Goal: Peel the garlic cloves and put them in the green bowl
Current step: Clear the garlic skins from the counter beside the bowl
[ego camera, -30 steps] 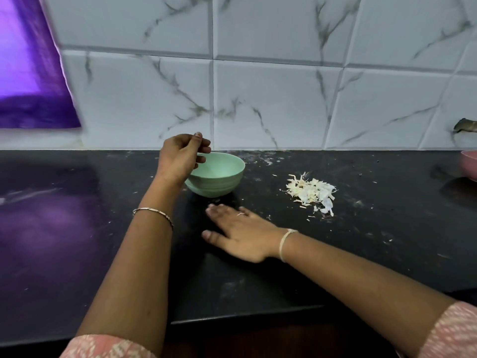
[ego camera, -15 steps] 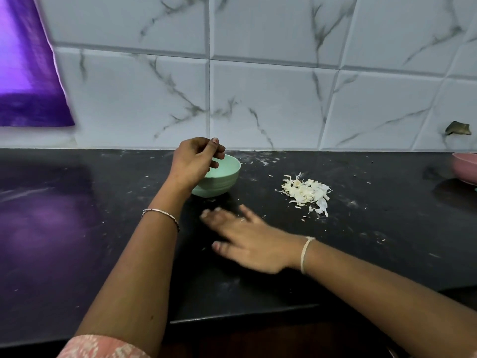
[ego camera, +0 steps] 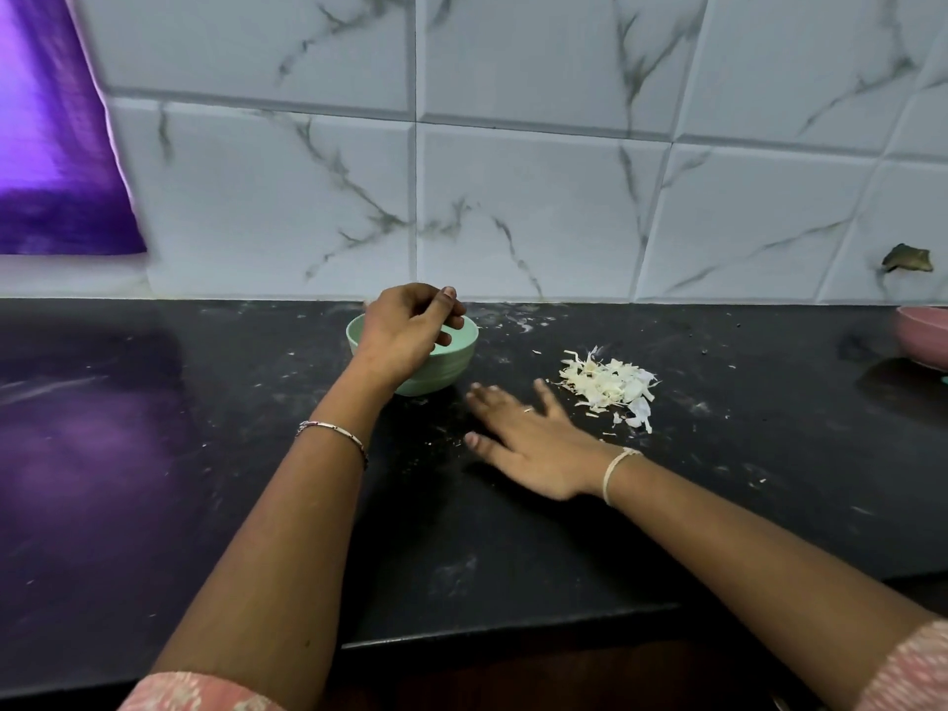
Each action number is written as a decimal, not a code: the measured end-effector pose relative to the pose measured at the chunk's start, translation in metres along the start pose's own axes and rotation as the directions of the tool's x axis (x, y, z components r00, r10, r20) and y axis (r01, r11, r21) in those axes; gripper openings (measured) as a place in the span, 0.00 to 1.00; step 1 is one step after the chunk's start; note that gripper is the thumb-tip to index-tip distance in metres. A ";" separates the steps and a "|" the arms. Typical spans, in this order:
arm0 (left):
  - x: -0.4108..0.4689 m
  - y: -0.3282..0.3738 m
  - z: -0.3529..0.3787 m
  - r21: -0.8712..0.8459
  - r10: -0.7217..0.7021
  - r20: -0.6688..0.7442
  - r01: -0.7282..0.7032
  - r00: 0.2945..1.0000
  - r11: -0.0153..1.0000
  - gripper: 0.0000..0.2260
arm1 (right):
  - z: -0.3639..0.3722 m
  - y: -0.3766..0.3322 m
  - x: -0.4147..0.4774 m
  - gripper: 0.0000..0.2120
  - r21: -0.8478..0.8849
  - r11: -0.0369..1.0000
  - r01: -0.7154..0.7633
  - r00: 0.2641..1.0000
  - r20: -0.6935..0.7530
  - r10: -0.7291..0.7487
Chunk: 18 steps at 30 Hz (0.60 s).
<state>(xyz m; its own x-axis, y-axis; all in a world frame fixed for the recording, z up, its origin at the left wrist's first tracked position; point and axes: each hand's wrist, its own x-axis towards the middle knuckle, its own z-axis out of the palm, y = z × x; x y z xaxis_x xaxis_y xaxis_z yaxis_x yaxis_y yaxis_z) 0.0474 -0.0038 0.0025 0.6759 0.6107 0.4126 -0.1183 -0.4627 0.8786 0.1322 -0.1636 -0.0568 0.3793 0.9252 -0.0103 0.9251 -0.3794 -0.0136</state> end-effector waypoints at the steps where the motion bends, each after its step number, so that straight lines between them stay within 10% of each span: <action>1: -0.001 0.000 0.003 0.010 0.014 0.015 -0.014 1.000 1.000 0.13 | 0.001 -0.005 0.002 0.32 0.017 0.999 0.037 0.999 0.024 -0.037; 8: -0.007 -0.003 0.028 0.161 0.205 0.100 -0.219 0.974 0.962 0.12 | -0.005 0.049 -0.004 0.30 -0.123 0.970 -0.209 0.974 -0.109 0.197; 12: -0.021 -0.001 0.048 0.254 0.240 0.201 -0.287 0.950 0.924 0.13 | -0.008 0.070 -0.010 0.23 0.143 0.986 -0.091 0.885 -0.441 0.146; 18: -0.031 -0.029 0.075 0.450 0.031 0.470 -0.270 0.882 0.851 0.26 | -0.021 0.085 -0.015 0.26 0.375 0.901 -0.216 0.761 -0.514 0.397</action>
<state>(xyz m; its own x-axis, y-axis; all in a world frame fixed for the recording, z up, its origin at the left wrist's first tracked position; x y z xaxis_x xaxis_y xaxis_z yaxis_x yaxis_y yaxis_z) 0.0848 -0.0575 -0.0533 0.9346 0.2220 0.2781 0.0442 -0.8479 0.5284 0.2053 -0.2096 -0.0368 0.6639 0.5556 0.5005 0.7455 -0.5438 -0.3853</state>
